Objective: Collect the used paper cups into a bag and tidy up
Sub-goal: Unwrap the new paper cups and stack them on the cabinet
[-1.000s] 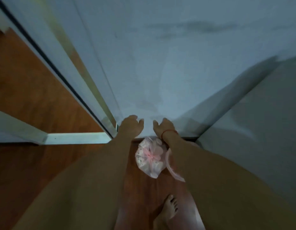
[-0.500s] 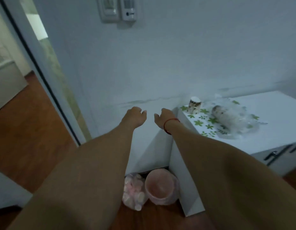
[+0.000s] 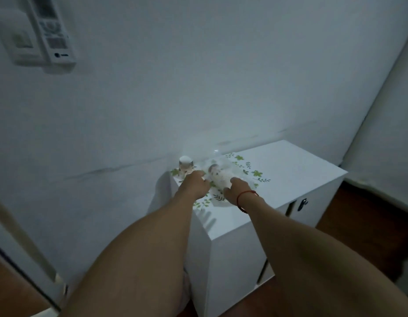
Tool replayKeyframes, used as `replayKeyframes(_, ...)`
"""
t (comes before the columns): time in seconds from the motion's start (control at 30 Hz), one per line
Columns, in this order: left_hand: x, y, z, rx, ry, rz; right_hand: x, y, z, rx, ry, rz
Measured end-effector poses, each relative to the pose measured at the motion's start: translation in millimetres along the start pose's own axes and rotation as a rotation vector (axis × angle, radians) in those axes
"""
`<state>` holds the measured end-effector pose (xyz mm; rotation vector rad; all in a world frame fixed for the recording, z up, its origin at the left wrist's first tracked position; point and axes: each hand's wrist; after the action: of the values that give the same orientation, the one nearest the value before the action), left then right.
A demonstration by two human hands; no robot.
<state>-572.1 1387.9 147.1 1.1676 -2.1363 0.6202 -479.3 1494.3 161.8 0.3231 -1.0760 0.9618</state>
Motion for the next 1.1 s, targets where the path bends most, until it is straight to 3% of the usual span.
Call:
replayKeyframes(0.23, -76.2, 34.0, -29.1, 0.083, -0.055, -0.026, 8.1, 56.7, -86.0, 0.055, -0.035, 0.121)
replayKeyframes(0.53, -91.4, 74.5, -40.1, 0.236, -0.121, -0.097, 5.7, 107.2, -100.7, 0.215, 0.05, 0.241)
replayKeyframes(0.77, -106.4, 121.7, -42.1, 0.268, -0.111, -0.09, 1.1, 152.0, -109.8, 0.437, 0.006, 0.118)
replayKeyframes(1.1, -126.3, 186.6, -48.8, 0.211, 0.062, -0.205, 4.8, 230.5, -110.8, 0.509, -0.103, 0.114)
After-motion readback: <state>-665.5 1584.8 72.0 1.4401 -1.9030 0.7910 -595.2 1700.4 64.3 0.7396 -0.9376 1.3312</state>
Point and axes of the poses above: each hand's wrist, its own y-axis towards the middle knuckle, its own x-axis out of the back of the hand, z = x × y, and after that the axes turned 1 degree about x, right-handed
